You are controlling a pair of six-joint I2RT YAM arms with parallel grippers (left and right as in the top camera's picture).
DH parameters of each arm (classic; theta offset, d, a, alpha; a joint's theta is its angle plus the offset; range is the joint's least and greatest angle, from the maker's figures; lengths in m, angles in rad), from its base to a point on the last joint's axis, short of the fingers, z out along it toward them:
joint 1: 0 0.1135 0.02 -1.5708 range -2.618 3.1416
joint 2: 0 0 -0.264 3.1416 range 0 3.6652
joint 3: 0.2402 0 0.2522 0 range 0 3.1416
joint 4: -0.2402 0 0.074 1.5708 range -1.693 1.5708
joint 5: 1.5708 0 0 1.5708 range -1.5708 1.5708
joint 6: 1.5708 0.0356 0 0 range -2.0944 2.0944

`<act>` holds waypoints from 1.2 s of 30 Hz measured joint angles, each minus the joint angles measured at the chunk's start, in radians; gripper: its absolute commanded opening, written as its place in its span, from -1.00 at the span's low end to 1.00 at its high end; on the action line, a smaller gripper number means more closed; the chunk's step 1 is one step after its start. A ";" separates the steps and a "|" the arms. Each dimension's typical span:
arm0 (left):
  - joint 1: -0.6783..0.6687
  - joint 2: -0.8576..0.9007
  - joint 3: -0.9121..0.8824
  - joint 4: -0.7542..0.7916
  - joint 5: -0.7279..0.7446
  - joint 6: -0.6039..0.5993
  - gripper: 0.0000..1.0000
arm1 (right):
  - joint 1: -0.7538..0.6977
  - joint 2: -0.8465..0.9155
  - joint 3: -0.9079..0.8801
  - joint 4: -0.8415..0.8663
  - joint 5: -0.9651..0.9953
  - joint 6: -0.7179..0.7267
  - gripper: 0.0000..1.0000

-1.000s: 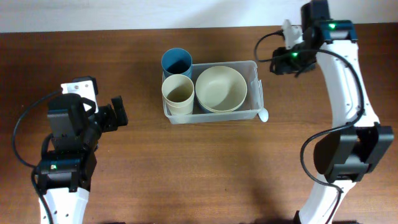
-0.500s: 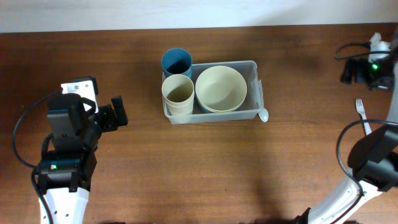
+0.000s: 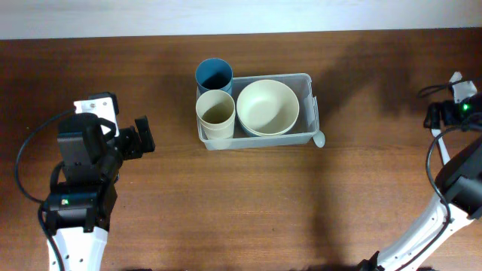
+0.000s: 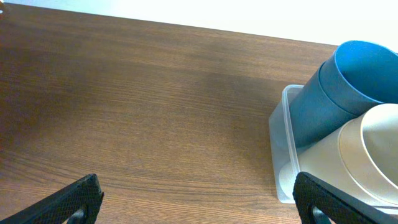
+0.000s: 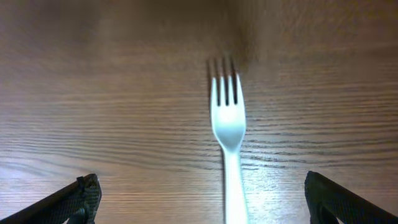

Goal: Pack container
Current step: 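Move the right gripper back to the white fork and grasp it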

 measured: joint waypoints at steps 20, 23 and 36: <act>0.000 0.000 0.000 -0.020 0.000 0.000 1.00 | -0.031 0.028 -0.068 -0.004 0.111 -0.079 0.98; 0.000 0.000 0.000 -0.029 0.000 0.000 1.00 | -0.031 0.029 -0.102 0.007 0.111 -0.088 0.98; 0.000 0.000 0.000 -0.034 0.000 0.000 1.00 | -0.031 0.030 -0.176 0.101 0.112 -0.094 0.98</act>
